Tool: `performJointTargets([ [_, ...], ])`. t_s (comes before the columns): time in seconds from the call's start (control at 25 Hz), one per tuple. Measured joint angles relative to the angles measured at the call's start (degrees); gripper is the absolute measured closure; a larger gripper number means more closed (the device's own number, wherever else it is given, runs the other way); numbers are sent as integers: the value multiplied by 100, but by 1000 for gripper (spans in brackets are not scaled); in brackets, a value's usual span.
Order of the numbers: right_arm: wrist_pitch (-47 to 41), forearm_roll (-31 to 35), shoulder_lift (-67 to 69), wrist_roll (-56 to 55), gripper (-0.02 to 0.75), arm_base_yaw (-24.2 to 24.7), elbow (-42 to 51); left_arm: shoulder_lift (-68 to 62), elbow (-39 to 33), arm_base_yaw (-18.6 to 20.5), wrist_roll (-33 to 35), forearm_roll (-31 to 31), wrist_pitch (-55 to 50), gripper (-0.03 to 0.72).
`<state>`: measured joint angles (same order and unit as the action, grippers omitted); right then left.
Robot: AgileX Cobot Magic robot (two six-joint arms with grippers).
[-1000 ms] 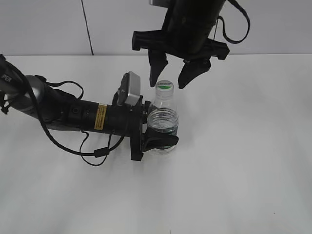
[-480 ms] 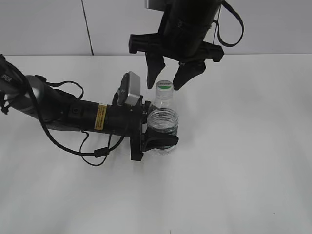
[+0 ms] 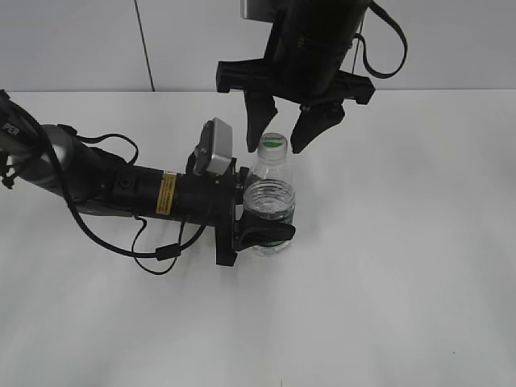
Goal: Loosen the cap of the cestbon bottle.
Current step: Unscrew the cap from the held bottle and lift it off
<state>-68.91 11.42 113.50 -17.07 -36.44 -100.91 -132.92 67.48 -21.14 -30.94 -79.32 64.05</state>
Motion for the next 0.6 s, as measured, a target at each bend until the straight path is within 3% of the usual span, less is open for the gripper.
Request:
performJointTargets([
  [0.6, 132, -6, 0, 64, 372, 0, 0, 0, 0, 0, 0, 0, 0, 286],
])
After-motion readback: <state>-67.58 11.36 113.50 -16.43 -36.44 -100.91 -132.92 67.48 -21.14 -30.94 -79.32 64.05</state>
